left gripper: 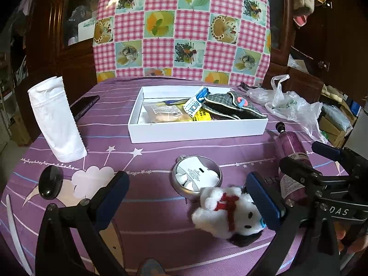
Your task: Organize soft objects
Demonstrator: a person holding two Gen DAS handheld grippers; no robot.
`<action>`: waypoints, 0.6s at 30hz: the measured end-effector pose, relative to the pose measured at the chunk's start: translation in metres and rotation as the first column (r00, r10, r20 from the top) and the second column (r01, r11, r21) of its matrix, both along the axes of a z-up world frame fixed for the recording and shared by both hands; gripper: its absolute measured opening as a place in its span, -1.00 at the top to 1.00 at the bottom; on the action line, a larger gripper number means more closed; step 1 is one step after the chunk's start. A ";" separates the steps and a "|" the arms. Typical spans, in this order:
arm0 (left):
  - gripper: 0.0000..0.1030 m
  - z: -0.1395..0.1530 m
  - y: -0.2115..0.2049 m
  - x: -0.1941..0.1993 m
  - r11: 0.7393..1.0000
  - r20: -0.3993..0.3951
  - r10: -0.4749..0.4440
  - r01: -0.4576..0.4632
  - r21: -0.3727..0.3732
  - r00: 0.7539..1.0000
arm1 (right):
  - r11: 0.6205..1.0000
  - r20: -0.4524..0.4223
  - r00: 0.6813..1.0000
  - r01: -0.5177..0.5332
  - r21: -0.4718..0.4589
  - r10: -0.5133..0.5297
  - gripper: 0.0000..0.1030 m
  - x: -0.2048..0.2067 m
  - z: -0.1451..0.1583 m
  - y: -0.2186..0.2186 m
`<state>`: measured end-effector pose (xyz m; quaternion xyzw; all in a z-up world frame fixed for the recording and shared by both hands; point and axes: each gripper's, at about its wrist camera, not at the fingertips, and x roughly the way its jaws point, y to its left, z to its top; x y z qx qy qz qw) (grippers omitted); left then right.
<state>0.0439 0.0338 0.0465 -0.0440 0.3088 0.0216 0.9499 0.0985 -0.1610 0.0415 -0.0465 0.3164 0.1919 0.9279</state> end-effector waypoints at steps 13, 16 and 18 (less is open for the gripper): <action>-0.99 -0.003 -0.001 0.003 1.000 -0.023 0.012 -0.012 0.006 1.000 | 1.000 -0.001 1.000 0.000 0.001 0.000 -0.91 0.000 0.000 0.000; -0.99 -0.003 0.000 0.000 1.000 -0.024 0.024 -0.024 -0.006 0.999 | 1.000 0.000 1.000 0.002 0.003 -0.002 -0.91 0.000 0.001 0.000; -0.99 -0.004 -0.003 -0.001 1.000 -0.038 -0.001 0.001 -0.006 0.999 | 1.000 0.003 1.000 0.005 0.010 -0.005 -0.91 -0.001 0.001 -0.003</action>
